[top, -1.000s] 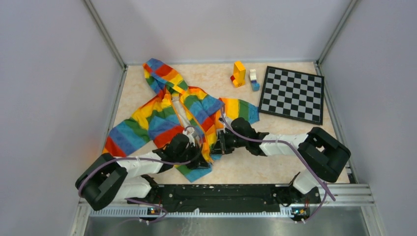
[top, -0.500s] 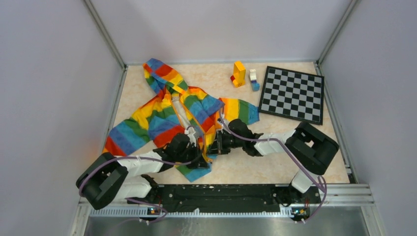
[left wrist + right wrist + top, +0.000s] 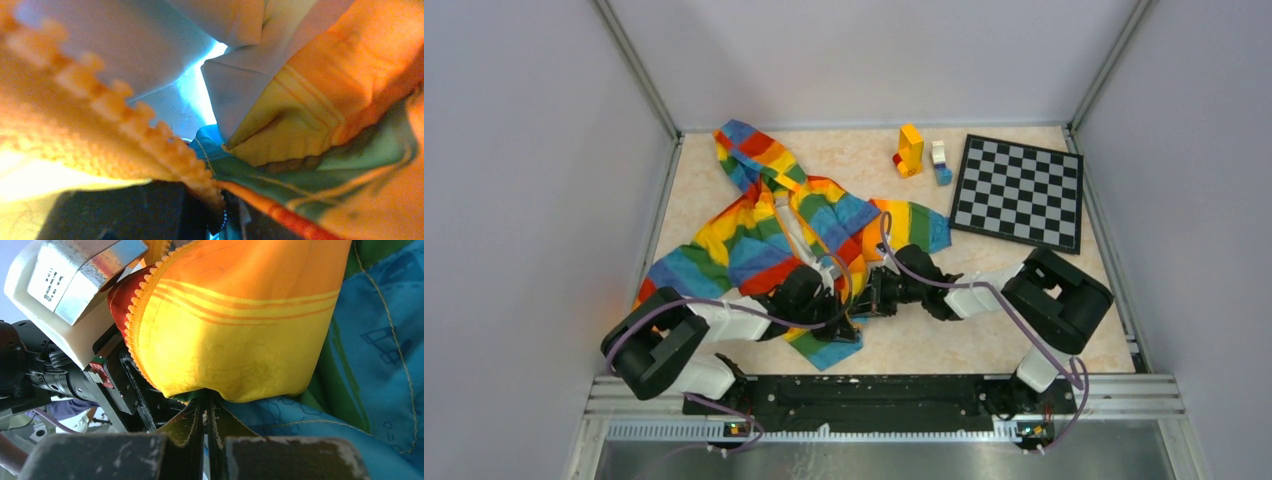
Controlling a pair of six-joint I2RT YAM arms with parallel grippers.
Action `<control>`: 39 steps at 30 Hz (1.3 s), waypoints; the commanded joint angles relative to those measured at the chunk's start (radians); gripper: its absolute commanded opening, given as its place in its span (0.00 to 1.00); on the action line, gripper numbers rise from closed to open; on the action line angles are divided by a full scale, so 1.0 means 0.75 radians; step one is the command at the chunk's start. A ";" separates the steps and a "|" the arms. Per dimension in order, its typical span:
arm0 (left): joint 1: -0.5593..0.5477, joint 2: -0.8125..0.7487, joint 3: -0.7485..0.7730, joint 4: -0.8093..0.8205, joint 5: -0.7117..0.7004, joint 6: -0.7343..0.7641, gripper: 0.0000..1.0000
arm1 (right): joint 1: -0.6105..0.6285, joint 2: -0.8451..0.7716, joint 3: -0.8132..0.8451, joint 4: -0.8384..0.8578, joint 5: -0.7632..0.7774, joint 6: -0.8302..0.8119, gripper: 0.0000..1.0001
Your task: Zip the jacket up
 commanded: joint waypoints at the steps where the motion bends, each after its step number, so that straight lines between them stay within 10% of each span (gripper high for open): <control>1: -0.053 0.074 0.022 0.098 -0.034 0.041 0.00 | 0.001 -0.019 0.050 -0.001 -0.043 -0.033 0.00; 10: -0.052 0.253 0.089 0.154 0.066 0.020 0.00 | -0.014 -0.085 0.097 -0.288 0.033 -0.182 0.01; 32: -0.051 0.330 0.113 0.120 0.080 -0.009 0.00 | -0.056 -0.479 0.303 -1.196 0.411 -0.587 0.54; 39: -0.051 0.330 0.092 0.156 0.085 -0.024 0.00 | 0.114 -0.600 0.005 -0.832 0.531 -0.219 0.43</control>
